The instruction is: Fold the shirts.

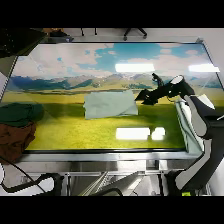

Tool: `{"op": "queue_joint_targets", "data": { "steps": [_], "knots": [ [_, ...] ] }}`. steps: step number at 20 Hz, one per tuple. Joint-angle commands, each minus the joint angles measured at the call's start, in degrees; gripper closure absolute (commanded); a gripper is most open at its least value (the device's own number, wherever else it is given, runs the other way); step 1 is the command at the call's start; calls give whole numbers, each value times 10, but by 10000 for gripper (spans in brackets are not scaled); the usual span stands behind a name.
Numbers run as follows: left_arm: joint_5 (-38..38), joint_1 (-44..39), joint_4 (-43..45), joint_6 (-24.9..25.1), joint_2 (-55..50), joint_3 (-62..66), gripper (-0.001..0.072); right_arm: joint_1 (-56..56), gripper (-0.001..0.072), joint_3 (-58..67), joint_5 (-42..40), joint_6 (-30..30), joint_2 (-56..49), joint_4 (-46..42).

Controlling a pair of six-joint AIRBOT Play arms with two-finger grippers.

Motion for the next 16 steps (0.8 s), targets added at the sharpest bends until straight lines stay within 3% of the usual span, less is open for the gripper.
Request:
{"op": "queue_joint_targets", "data": {
  "steps": [1, 3, 4, 6, 7, 11, 16],
  "knots": [
    [5, -1, 1, 1, 0, -3, 690, 42, 18, -13, -14, -36, -26, 68],
    [3, -1, 1, 1, 0, -3, 690, 62, 31, -13, -43, -41, -28, 82],
    [-1, 0, 1, 1, 0, -3, 690, 68, 144, -13, -56, -41, -28, 83],
    [-10, 0, 1, 1, 0, -3, 690, 71, 570, -13, -61, -68, -28, 117],
    [-13, 0, 1, 1, 0, -3, 690, 71, 687, -13, -61, -81, -26, 140],
    [-27, 0, 1, 1, 0, -3, 690, 26, 687, -6, -64, -83, 40, 158],
    [-38, 0, 1, 1, 0, -3, 690, -130, 688, 43, -70, -29, 181, 167]
  ]
}}
